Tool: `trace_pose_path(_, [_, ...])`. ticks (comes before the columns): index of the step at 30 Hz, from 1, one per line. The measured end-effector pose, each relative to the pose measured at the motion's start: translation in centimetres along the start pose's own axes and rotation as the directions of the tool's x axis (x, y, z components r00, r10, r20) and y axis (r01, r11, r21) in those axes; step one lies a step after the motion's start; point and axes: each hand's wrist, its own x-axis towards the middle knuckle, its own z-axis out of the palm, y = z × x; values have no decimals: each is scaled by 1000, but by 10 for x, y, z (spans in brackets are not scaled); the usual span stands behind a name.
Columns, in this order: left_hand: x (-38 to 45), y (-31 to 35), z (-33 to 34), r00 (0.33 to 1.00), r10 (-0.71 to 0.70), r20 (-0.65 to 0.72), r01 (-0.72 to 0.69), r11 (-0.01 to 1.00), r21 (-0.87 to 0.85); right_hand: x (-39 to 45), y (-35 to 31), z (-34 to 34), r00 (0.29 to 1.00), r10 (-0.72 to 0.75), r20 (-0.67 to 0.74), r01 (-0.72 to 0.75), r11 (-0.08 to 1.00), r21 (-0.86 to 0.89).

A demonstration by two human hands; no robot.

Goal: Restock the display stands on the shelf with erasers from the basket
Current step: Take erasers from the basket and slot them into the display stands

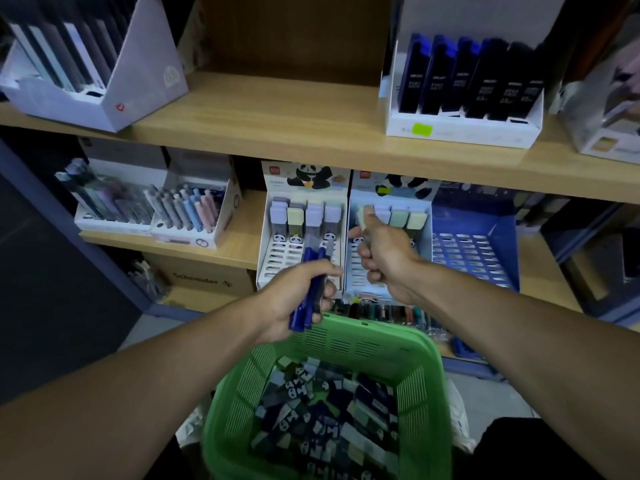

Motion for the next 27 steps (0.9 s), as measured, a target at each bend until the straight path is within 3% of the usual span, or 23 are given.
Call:
trace_pose_path(4, [10, -2, -11, 989, 17, -147, -31, 995, -97, 11, 8, 11, 988, -148, 33, 149, 989, -24])
trace_pose_path(9, [16, -3, -18, 963, -7, -269, -41, 984, -172, 11, 3, 15, 969, -247, -23, 244, 966, -85])
trace_pose_path(12, [20, -6, -20, 950, -12, -313, -26, 992, -120, 11, 5, 12, 864, -501, 38, 480, 799, -362])
trace_pose_path(15, [23, -9, -23, 939, -15, -343, -19, 995, -95, 17, 12, 14, 781, -618, 86, 581, 669, -463])
trace_pose_path(21, [27, -12, -27, 931, -5, -365, -31, 995, -95, 31, 14, 21, 709, -705, -11, 617, 627, -475])
trace_pose_path(27, [26, -11, -26, 920, 21, -392, -65, 993, -99, 38, 18, 20, 720, -693, 32, 596, 595, -539])
